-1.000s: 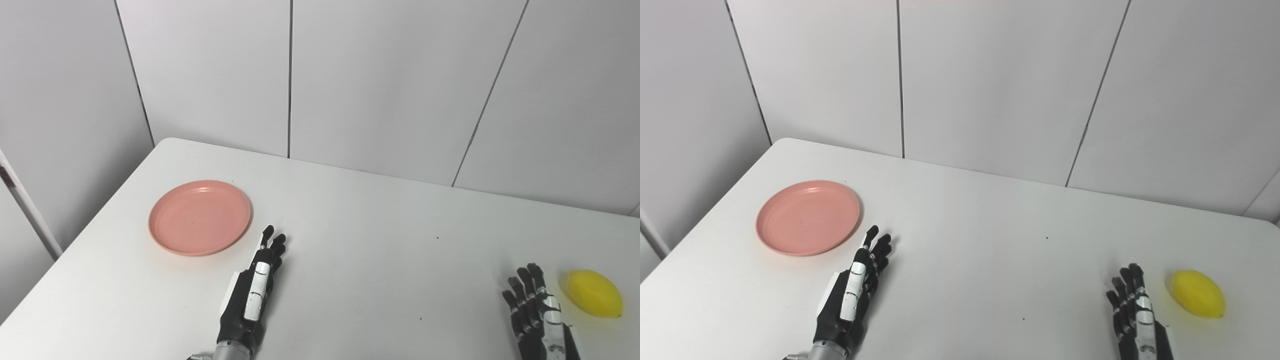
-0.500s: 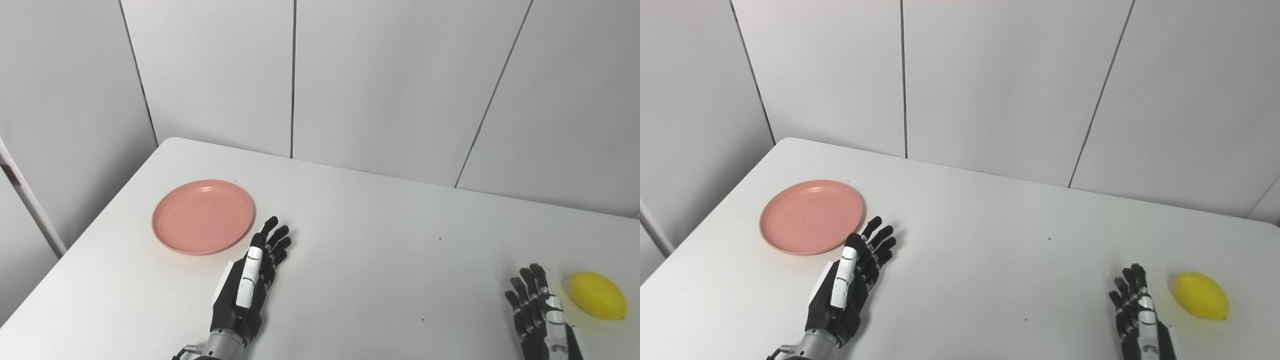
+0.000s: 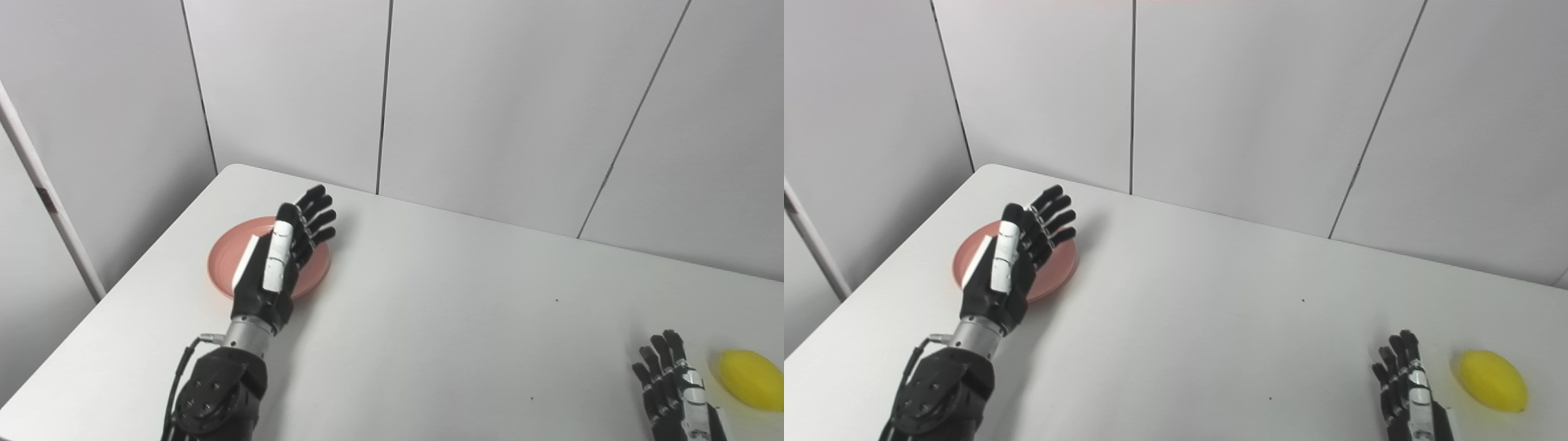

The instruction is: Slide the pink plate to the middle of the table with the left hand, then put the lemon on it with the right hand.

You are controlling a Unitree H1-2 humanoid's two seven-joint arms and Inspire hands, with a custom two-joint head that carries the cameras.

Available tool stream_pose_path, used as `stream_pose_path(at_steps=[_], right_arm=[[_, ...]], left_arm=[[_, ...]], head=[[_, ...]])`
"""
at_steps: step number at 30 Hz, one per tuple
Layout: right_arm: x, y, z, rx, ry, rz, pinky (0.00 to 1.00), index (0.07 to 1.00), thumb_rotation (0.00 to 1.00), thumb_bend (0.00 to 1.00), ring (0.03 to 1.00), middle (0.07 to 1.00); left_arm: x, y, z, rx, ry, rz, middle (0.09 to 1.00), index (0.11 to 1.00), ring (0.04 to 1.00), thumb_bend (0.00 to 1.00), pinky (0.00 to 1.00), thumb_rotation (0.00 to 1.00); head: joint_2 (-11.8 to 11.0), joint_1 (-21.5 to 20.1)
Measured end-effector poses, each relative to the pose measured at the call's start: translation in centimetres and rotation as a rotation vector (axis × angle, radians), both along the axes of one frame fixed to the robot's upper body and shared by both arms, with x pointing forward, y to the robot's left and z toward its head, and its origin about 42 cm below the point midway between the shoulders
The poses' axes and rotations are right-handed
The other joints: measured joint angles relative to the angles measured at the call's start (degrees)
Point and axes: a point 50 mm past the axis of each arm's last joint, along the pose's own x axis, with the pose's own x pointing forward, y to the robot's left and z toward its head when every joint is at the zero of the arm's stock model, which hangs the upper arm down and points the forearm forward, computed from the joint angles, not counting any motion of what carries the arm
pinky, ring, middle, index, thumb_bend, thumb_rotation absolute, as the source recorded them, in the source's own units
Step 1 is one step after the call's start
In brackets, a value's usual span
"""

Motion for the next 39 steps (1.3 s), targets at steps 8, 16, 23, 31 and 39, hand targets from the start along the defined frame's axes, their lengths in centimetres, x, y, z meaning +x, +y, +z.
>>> stream_pose_path(at_steps=[8,16,23,31,39], right_arm=[[-0.3,-0.4,-0.2,-0.010,0.007,-0.011,1.00,1.000,0.92,0.67,1.000,1.000],[-0.1,-0.1,0.0,-0.003,0.000,-0.007,1.00,1.000,0.92,0.67,1.000,1.000],[-0.2,-0.3,-0.1,-0.003,0.004,-0.013,1.00,1.000,0.91,0.67,1.000,1.000],[-0.2,-0.3,-0.1,-0.004,0.003,-0.013,1.00,1.000,0.92,0.67,1.000,1.000],[-0.2,-0.3,-0.1,-0.009,0.003,-0.012,1.00,1.000,0.92,0.69,1.000,1.000]], left_arm=[[2.3,5.1,3.5,0.047,-0.048,0.023,0.866,0.836,0.862,0.95,0.84,0.97],[5.3,10.8,7.4,0.058,-0.047,0.071,0.877,0.861,0.876,0.95,0.87,0.96],[6.7,15.4,6.5,0.049,0.051,0.109,0.895,0.879,0.895,0.96,0.91,0.94],[9.0,18.9,5.6,0.008,0.074,0.148,0.910,0.891,0.903,0.95,0.89,0.91],[9.9,19.5,2.1,-0.030,0.124,0.156,0.905,0.915,0.895,0.92,0.88,0.93]], head=[[0.2,0.0],[0.1,0.0],[-0.1,-0.1],[0.3,-0.4],[0.6,-0.5]])
